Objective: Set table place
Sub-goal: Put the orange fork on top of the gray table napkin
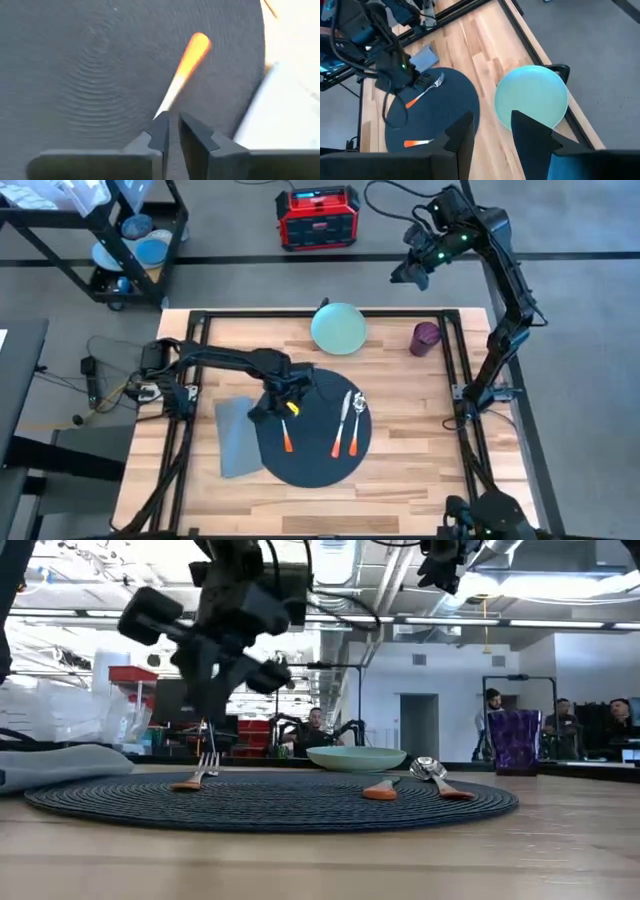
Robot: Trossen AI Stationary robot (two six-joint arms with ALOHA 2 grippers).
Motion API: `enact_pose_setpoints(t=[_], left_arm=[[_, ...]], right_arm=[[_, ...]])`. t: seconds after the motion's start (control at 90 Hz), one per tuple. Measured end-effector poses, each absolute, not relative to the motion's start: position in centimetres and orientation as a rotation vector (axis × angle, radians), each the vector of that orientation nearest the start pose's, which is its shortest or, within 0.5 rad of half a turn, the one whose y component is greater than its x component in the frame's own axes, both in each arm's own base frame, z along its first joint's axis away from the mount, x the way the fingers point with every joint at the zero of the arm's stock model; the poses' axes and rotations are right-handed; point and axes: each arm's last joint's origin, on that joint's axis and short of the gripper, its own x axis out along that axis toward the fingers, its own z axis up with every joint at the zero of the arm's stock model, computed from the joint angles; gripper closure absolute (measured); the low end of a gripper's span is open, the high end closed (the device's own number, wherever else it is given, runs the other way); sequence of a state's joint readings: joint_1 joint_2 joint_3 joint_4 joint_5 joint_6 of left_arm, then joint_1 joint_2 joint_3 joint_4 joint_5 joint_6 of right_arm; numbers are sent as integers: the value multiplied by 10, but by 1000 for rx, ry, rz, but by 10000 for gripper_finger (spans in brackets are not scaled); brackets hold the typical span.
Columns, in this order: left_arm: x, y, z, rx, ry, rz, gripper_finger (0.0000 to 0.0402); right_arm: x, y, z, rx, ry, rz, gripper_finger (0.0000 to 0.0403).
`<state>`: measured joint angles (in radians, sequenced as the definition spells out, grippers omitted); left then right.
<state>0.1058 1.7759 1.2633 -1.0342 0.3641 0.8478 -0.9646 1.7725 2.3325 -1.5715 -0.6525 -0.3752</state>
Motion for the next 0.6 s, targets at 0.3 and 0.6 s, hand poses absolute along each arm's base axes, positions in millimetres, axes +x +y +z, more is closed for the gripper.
enact_pose_setpoints(t=[0.3,0.6], left_arm=[[324,24,177,314,1296,-884,285],[328,28,174,451,1282,-884,273]], right_arm=[[184,-234,466,380,724,-141,261],[184,-234,466,387,723,-141,247]])
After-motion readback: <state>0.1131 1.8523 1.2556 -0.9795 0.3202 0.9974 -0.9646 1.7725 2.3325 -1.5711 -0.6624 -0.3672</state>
